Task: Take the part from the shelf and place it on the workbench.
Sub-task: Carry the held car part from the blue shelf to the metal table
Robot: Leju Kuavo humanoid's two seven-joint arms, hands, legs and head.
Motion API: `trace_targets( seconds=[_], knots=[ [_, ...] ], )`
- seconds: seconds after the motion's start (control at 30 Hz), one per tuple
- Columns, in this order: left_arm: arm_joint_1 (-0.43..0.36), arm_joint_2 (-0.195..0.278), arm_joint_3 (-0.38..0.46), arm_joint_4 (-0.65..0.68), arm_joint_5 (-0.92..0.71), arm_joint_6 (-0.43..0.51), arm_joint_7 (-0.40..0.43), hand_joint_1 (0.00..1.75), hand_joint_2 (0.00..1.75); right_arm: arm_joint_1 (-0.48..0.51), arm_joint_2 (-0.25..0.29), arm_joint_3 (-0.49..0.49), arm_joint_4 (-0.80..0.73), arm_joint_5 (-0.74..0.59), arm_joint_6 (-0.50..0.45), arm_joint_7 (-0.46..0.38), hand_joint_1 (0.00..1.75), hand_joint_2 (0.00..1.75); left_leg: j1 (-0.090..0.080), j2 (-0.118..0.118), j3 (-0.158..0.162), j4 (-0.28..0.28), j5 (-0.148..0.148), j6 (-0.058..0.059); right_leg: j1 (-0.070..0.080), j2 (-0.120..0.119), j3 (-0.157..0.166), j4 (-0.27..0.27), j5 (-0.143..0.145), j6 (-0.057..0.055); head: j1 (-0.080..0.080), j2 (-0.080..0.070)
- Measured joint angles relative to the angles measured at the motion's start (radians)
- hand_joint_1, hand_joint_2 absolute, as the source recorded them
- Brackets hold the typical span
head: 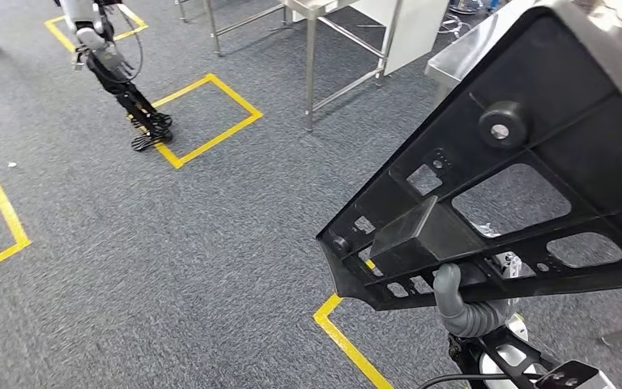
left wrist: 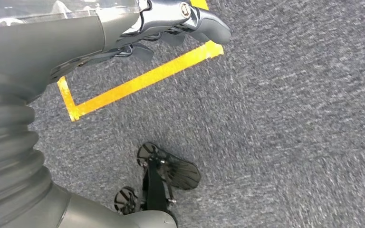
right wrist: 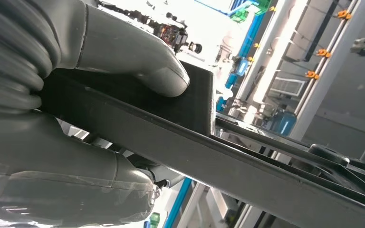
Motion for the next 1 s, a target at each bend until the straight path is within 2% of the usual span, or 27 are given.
trace_targets(
  seconds=[0.03,0.1,0.13,0.17,0.23,0.3,0.37,0.4,0.43,0.47,0.5,0.53,0.6,0.63,0.67,0.73,0.77,0.8,0.87,0.9,0.93,0.97,1.0],
  knots=[
    [-0.001,-0.001,0.004,0.000,0.002,-0.001,0.000,0.00,1.75,-0.001,0.000,0.002,0.002,-0.001,0.003,0.000,1.75,1.75,0.000,0.010,0.002,0.002,-0.003,-0.003,-0.001,-0.015,0.040,-0.074,0.034,-0.001,0.000,0.000],
    [-0.002,-0.003,0.012,0.000,0.004,-0.008,0.002,0.00,1.75,-0.003,0.000,0.005,0.004,-0.003,0.007,0.000,1.75,1.75,-0.005,0.027,0.005,0.007,-0.009,-0.013,0.005,-0.053,0.107,-0.199,0.074,-0.008,-0.001,0.000],
    [-0.003,-0.003,0.017,0.000,0.004,-0.013,0.004,0.00,1.75,-0.003,0.000,0.005,0.004,-0.003,0.007,0.000,1.75,1.75,-0.007,0.034,0.006,0.009,-0.012,-0.018,0.008,-0.064,0.121,-0.227,0.079,-0.013,-0.001,0.000],
    [-0.003,-0.003,0.020,0.000,0.005,-0.018,0.007,0.00,1.75,-0.003,0.000,0.006,0.004,-0.003,0.008,0.000,1.75,1.75,-0.008,0.042,0.008,0.009,-0.014,-0.024,0.012,-0.062,0.121,-0.232,0.076,-0.017,-0.002,0.000],
    [-0.004,-0.003,0.025,-0.001,0.005,-0.028,0.012,0.00,1.75,0.003,-0.001,0.007,0.001,-0.003,0.010,0.000,1.75,1.75,-0.005,0.051,0.014,0.010,-0.020,-0.036,0.010,-0.040,0.121,-0.238,0.081,-0.028,-0.002,0.000],
    [-0.003,-0.004,0.027,-0.001,0.004,-0.040,0.014,0.00,1.75,0.011,-0.001,0.009,-0.005,-0.003,0.015,0.000,1.75,1.75,-0.001,0.020,0.003,0.048,-0.050,-0.047,0.005,-0.021,0.126,-0.245,0.086,-0.040,-0.004,0.000],
    [0.001,-0.005,0.029,-0.002,0.000,-0.045,0.015,0.00,1.75,0.021,-0.001,0.013,-0.010,-0.002,0.021,0.000,1.75,1.75,0.002,-0.024,-0.051,0.169,-0.114,-0.052,0.005,-0.001,0.127,-0.246,0.087,-0.047,-0.007,0.000],
    [0.004,-0.006,0.029,-0.002,-0.003,-0.045,0.015,0.00,1.75,0.028,-0.001,0.015,-0.011,-0.001,0.022,0.000,1.75,1.75,0.002,-0.032,-0.086,0.241,-0.143,-0.054,0.006,0.010,0.127,-0.245,0.087,-0.049,-0.008,0.000],
    [0.006,-0.006,0.030,-0.002,-0.008,-0.045,0.015,0.00,1.75,0.036,0.000,0.017,-0.011,0.001,0.023,0.000,1.75,1.75,0.002,-0.036,-0.112,0.291,-0.155,-0.055,0.007,0.023,0.127,-0.244,0.087,-0.050,-0.008,0.000],
    [0.008,-0.006,0.030,-0.002,-0.012,-0.045,0.015,0.00,1.75,0.043,0.000,0.019,-0.011,0.006,0.023,0.000,1.75,1.75,0.002,-0.037,-0.122,0.305,-0.147,-0.054,0.008,0.036,0.128,-0.243,0.086,-0.050,-0.008,0.000],
    [0.009,-0.007,0.030,-0.002,-0.016,-0.045,0.016,0.00,1.75,0.050,0.001,0.021,-0.012,0.011,0.021,0.000,1.75,1.75,0.002,-0.040,-0.113,0.278,-0.119,-0.053,0.008,0.049,0.128,-0.241,0.086,-0.049,-0.008,0.000],
    [0.009,-0.007,0.030,-0.002,-0.020,-0.045,0.016,0.00,1.75,0.055,0.002,0.023,-0.012,0.017,0.017,0.000,1.75,1.75,0.002,-0.048,-0.088,0.217,-0.080,-0.050,0.008,0.062,0.130,-0.240,0.085,-0.048,-0.008,0.000],
    [0.009,-0.007,0.029,-0.002,-0.030,-0.044,0.018,0.00,1.75,0.066,0.005,0.029,-0.016,0.029,0.007,0.000,1.75,1.75,0.004,-0.090,-0.031,0.083,-0.023,-0.041,0.010,0.087,0.128,-0.236,0.083,-0.042,-0.008,0.000],
    [0.009,-0.007,0.029,-0.002,-0.037,-0.043,0.020,0.00,1.75,0.072,0.007,0.031,-0.019,0.032,0.003,0.000,1.75,1.75,0.004,-0.106,-0.014,0.042,-0.012,-0.037,0.010,0.097,0.125,-0.234,0.083,-0.038,-0.008,0.000],
    [0.008,-0.007,0.029,-0.002,-0.043,-0.042,0.024,0.00,1.75,0.078,0.008,0.032,-0.022,0.033,-0.001,0.000,1.75,1.75,0.003,-0.115,-0.006,0.025,-0.013,-0.032,0.008,0.107,0.122,-0.233,0.084,-0.031,-0.008,0.000],
    [0.005,-0.007,0.028,-0.002,-0.055,-0.037,0.032,0.00,1.75,0.095,0.009,0.032,-0.029,0.031,-0.006,0.000,1.75,1.75,0.003,-0.097,-0.004,0.019,-0.011,-0.022,0.005,0.122,0.117,-0.233,0.086,-0.018,-0.008,0.000],
    [0.003,-0.008,0.027,-0.002,-0.060,-0.034,0.035,0.00,1.75,0.102,0.009,0.032,-0.033,0.028,-0.005,0.000,1.75,1.75,0.004,-0.086,-0.001,0.014,-0.009,-0.015,0.005,0.111,0.113,-0.225,0.080,-0.012,-0.007,0.000],
    [0.003,-0.008,0.026,-0.002,-0.065,-0.031,0.038,0.00,1.75,0.107,0.008,0.031,-0.037,0.023,0.000,0.000,1.75,1.75,0.006,-0.074,0.000,0.009,-0.006,-0.007,0.007,0.088,0.101,-0.200,0.063,-0.008,-0.004,0.000],
    [0.004,-0.008,0.025,-0.002,-0.076,-0.028,0.043,0.00,1.75,0.111,0.008,0.027,-0.044,0.005,0.027,0.000,1.75,1.75,0.005,-0.048,0.002,0.003,-0.004,0.002,0.008,0.033,0.048,-0.091,0.002,0.000,0.000,0.000],
    [0.005,-0.008,0.025,-0.002,-0.081,-0.029,0.045,0.00,1.75,0.112,0.009,0.025,-0.045,-0.008,0.055,0.000,1.75,1.75,0.004,-0.035,0.002,0.004,-0.005,0.004,0.006,0.019,0.014,-0.021,-0.029,0.003,0.001,0.000],
    [0.006,-0.008,0.025,-0.002,-0.087,-0.031,0.047,0.00,1.75,0.112,0.009,0.021,-0.047,-0.022,0.096,0.000,1.75,1.75,0.003,-0.022,0.001,0.005,-0.006,0.004,0.004,0.013,-0.012,0.032,-0.046,0.006,0.001,0.000],
    [0.005,-0.008,0.024,-0.002,-0.093,-0.033,0.048,0.00,1.75,0.109,0.010,0.015,-0.049,-0.037,0.144,0.000,1.75,1.75,0.003,-0.010,0.001,0.006,-0.008,0.004,0.001,0.009,-0.022,0.053,-0.044,0.009,0.001,0.000],
    [0.002,-0.008,0.024,-0.002,-0.099,-0.036,0.050,0.00,1.75,0.105,0.012,0.007,-0.052,-0.049,0.197,0.000,1.75,1.75,0.003,0.002,0.002,0.007,-0.009,0.002,-0.001,0.005,-0.012,0.034,-0.025,0.010,0.002,0.000]
  ],
)
